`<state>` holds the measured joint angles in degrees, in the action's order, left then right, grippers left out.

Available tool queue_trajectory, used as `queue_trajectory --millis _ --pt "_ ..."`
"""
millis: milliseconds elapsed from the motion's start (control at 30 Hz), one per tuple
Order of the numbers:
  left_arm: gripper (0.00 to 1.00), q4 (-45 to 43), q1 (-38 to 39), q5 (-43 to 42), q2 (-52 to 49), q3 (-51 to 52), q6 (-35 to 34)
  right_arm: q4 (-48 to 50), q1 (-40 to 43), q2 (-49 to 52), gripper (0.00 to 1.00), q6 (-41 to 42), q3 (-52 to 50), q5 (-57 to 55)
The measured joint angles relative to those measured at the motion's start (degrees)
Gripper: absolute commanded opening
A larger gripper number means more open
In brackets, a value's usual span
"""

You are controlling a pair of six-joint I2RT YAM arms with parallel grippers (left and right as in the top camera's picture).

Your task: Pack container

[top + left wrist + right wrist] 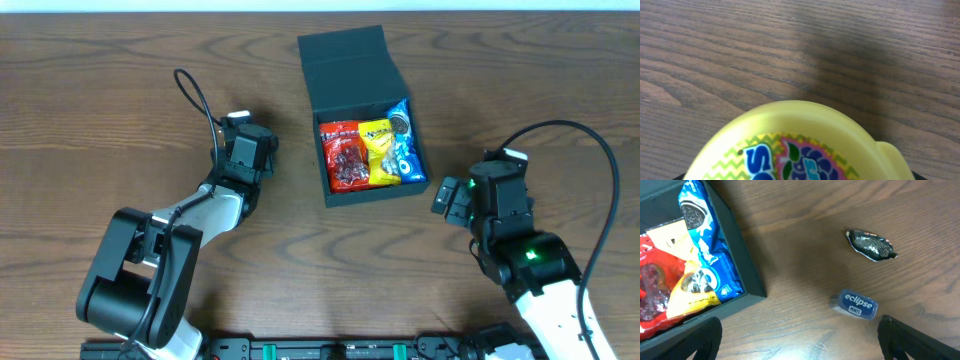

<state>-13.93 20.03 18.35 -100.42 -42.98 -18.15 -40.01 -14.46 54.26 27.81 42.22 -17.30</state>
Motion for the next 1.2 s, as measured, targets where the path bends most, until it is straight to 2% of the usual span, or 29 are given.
queue_trajectory --millis 200,267,400,467,500,700,767,800,1000,1200 --pt "0.67 0.00 -0.02 0.00 0.00 0.00 0.02 0.13 0.00 0.00 0.99 0.00 0.00 0.42" --pt "0.52 0.00 0.00 0.00 0.00 0.00 0.00 0.13 0.00 0.00 0.99 0.00 0.00 0.44" --pt "0.50 -0.15 0.00 0.00 0.00 0.00 0.11 0.17 0.00 0.00 0.99 -0.07 0.00 0.61" --pt "0.42 -0.15 0.00 0.00 0.00 0.00 0.02 0.20 0.00 0.00 0.99 -0.24 0.00 0.63" --pt "0.42 -0.15 0.00 0.00 0.00 0.00 0.02 0.20 0.00 0.00 0.99 -0.28 0.00 0.66" --pt "0.25 -0.15 0.00 0.00 0.00 0.00 0.00 0.20 0.00 0.00 0.99 -0.46 0.00 0.72" --pt "0.09 -0.15 0.00 -0.02 0.00 0.00 -0.02 0.20 0.00 0.00 0.99 -0.46 0.00 0.79" --pt "0.06 -0.15 0.00 0.00 0.00 0.00 0.00 0.20 0.00 0.00 0.99 -0.46 0.00 0.79" --pt "0.06 2.08 0.00 -0.24 1.38 0.00 -0.02 0.17 0.00 0.00 0.99 -0.46 0.00 0.81" --pt "0.06 13.11 0.00 -1.79 10.64 -1.79 0.00 0.20 0.00 0.00 0.99 -0.46 0.00 0.81"
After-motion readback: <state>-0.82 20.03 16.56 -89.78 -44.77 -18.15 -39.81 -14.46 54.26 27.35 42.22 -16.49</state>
